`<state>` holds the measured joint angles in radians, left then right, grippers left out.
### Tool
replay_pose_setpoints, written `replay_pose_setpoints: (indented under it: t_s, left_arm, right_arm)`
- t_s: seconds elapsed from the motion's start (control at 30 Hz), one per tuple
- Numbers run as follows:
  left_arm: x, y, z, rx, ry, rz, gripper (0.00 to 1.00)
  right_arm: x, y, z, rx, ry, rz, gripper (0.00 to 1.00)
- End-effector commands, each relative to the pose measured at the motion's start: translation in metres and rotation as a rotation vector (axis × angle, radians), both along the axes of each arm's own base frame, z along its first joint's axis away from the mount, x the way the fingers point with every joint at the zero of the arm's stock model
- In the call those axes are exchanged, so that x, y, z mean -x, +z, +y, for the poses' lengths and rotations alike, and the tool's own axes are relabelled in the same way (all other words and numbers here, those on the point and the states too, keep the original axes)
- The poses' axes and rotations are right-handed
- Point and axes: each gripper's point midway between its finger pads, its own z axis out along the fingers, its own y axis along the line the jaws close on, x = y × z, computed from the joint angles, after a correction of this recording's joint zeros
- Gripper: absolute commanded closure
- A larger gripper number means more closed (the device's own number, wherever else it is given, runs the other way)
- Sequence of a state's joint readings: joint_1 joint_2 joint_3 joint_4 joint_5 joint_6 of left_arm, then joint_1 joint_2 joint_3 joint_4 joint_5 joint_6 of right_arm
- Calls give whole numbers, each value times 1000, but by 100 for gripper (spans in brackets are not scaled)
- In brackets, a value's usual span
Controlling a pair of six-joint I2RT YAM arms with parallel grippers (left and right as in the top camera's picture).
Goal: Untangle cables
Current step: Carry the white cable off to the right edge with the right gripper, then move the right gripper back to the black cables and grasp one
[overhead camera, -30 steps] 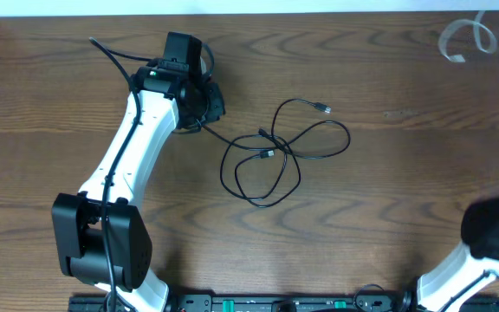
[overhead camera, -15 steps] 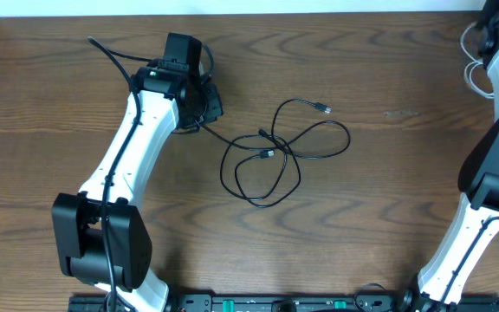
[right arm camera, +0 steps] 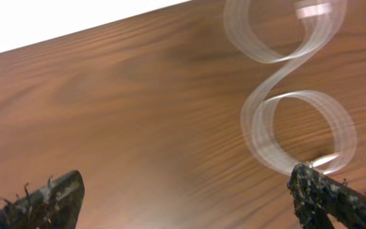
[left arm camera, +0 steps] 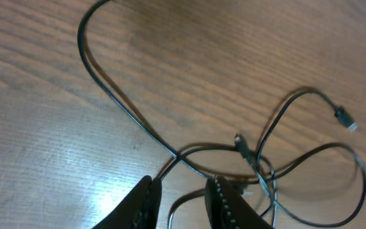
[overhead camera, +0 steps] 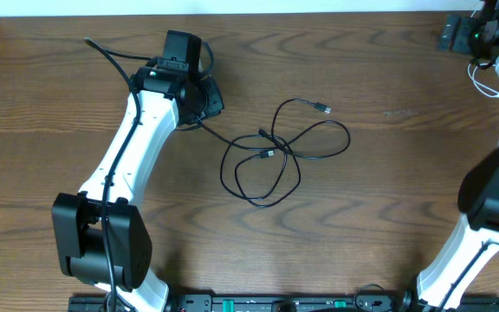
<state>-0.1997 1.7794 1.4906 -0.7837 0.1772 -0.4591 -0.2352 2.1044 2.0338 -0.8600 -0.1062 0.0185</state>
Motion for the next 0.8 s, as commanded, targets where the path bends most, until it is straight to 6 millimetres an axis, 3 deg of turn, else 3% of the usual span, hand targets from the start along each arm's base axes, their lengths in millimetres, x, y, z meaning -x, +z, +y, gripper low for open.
replay_pose_setpoints:
  t_s: [0.0, 0.13, 0.27, 0.47, 0.63, 0.77]
  left_arm:
    - [-1, -6, 4, 2, 42, 17, 70]
    - [0, -6, 4, 2, 42, 19, 67]
    - [0, -7, 3, 1, 41, 22, 60]
    - [0, -7, 3, 1, 41, 22, 43]
    - [0, -7, 3, 1, 41, 21, 41]
    - [0, -7, 3, 1, 41, 21, 41]
  right_arm:
    - [21, 53, 103, -230, 364, -79, 1]
    - [57, 32, 158, -308, 451, 100, 1]
    - [86, 7, 192, -312, 498, 251, 1]
    - [129, -40, 193, -236, 368, 506, 9]
    - [160, -83, 194, -256, 278, 655, 24]
    - [171, -114, 196, -284, 189, 699, 35]
